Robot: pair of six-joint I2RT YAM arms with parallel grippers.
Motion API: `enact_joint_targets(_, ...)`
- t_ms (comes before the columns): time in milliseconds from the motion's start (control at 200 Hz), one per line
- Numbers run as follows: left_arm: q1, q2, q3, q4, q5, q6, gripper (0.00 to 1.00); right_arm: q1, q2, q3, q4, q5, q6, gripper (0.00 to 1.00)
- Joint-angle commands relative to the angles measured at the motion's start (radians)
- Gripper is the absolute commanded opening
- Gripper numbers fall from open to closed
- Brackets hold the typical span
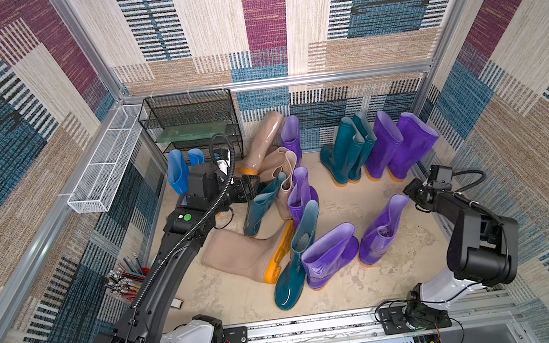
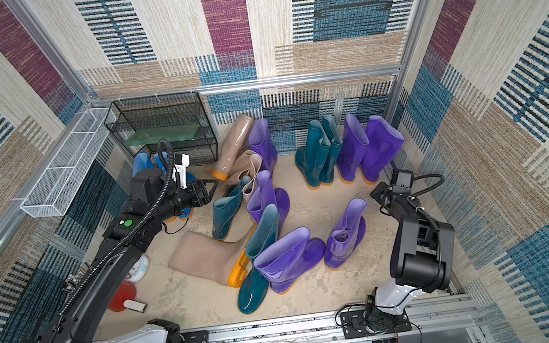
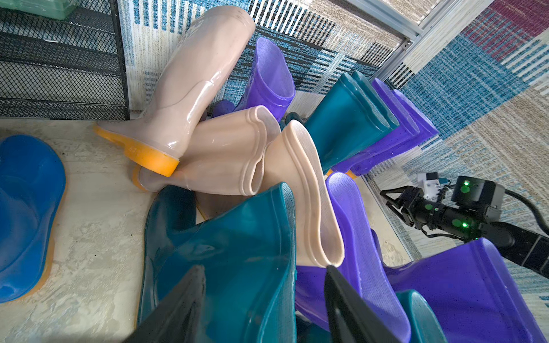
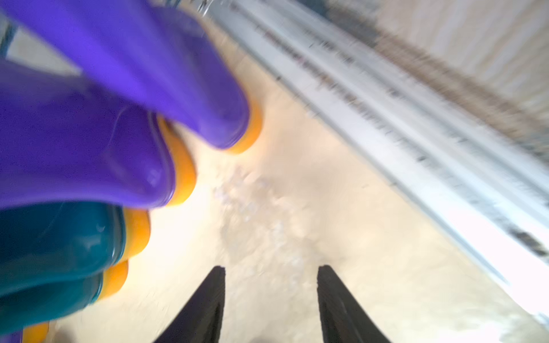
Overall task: Match and arrange rain boots in pairs
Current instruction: Move the rain boot to the corner of the board.
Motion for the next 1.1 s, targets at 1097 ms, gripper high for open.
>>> enact_joint_targets(1097,0.001,-0.003,0.005,0.027,0.029,-0.010,0.66,0.104,0.349,0.393,-0.071,-0.045,-0.031,0.57)
